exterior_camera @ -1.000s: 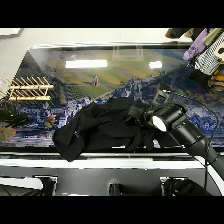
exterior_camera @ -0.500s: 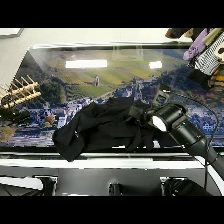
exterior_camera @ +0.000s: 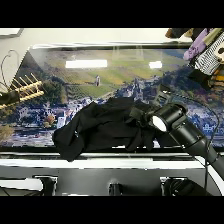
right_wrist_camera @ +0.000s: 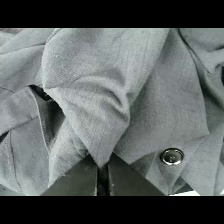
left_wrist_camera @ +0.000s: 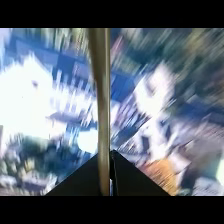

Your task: Fold the clothes and pants, and hang the long-sleeved shirts on hangers.

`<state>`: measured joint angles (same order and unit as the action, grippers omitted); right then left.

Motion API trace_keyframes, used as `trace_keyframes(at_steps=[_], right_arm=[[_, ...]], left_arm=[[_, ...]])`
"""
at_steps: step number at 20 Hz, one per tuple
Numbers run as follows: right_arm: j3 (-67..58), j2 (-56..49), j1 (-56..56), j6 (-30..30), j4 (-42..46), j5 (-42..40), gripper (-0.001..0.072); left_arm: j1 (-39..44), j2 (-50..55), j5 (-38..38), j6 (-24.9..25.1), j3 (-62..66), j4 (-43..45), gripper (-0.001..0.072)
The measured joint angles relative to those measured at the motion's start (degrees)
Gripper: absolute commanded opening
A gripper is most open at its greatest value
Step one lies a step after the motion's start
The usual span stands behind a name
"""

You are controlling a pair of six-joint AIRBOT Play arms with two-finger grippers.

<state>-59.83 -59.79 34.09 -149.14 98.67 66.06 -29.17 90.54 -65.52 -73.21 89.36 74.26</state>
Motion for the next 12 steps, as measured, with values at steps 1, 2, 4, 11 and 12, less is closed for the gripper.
trace_keyframes(at_steps=[1,2,4,11,12], right_arm=[[0.0,0.0,0.0,0.0,0.0,0.5,0.0032],[0.0,0.0,0.0,0.0,0.3,0.8,0.0032],[0.0,0.0,0.0,0.0,1.2,1.3,0.0032],[0.0,0.0,0.0,-4.0,5.1,0.7,0.0031],[0.0,0.0,0.0,-4.3,5.4,0.5,0.0031]], left_arm=[[0.8,-1.4,-0.2,0.0,1.7,0.0,0.0019],[1.7,-3.0,-0.4,0.0,2.9,0.0,0.0017],[4.3,-6.8,-1.8,0.0,4.1,0.4,0.0017],[19.1,-29.5,1.5,1.1,-9.0,4.1,0.0018],[20.9,-33.4,2.7,1.0,-11.8,3.7,0.0018]])
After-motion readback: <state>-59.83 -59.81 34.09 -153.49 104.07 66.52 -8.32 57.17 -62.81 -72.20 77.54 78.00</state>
